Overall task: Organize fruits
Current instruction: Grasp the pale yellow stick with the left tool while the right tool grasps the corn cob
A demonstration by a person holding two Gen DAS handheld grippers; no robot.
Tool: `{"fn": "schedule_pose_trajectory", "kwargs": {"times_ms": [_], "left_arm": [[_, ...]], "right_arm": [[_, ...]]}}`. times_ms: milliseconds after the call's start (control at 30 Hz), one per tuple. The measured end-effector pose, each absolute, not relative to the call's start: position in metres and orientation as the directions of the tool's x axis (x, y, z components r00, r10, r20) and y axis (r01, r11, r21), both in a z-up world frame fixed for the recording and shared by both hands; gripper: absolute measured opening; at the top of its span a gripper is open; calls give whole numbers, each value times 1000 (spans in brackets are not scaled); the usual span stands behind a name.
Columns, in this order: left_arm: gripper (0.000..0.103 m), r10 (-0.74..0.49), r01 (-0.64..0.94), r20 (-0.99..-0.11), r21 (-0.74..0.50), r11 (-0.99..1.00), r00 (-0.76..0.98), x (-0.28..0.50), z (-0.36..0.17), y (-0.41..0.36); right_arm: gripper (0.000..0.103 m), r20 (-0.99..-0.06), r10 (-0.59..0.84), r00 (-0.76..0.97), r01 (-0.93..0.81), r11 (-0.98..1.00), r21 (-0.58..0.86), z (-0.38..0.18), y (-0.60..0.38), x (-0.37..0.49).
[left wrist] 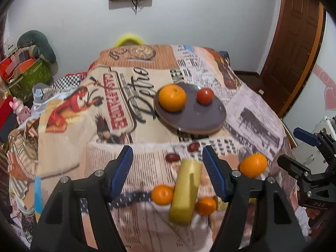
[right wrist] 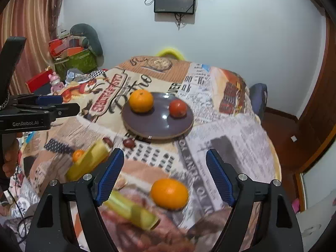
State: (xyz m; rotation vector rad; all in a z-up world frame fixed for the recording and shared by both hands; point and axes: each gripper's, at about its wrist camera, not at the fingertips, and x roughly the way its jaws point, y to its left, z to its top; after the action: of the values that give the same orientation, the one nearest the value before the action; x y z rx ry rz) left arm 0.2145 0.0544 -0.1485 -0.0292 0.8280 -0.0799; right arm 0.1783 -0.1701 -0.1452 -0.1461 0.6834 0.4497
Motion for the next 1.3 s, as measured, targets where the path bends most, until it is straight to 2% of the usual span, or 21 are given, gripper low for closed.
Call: {"fn": "schedule_pose_trajectory", "kwargs": {"times_ms": [100, 600, 1000, 1067, 1100, 1300], "left_arm": [[68, -88, 59, -752, -65, 996, 653, 207, -160, 54], [45, -138, 116, -841, -91, 989, 523, 208, -216, 32], [44, -130, 143, -844, -64, 988, 520, 230, -229, 21], [43, -126, 141, -842, -60, 988, 525, 232, -229, 21], [39, -119, 135, -840, -55, 989, 530, 233, -229, 21], [39, -133, 139, -836, -69, 988, 532, 233, -228, 25]], "right_arm": [[79, -653, 360, 667, -455, 890, 27, -153, -169, 168], [79, -759, 373, 534, -524, 850, 49, -214, -147, 149], [79, -798, 380, 468, -549, 832, 75, -235, -136, 160], [80, -801, 392, 452, -559, 824, 88, -238, -134, 162], [80, -800, 395, 452, -565, 821, 86, -238, -133, 162], [78, -801, 398, 447, -587, 806, 73, -239, -127, 162]]}}
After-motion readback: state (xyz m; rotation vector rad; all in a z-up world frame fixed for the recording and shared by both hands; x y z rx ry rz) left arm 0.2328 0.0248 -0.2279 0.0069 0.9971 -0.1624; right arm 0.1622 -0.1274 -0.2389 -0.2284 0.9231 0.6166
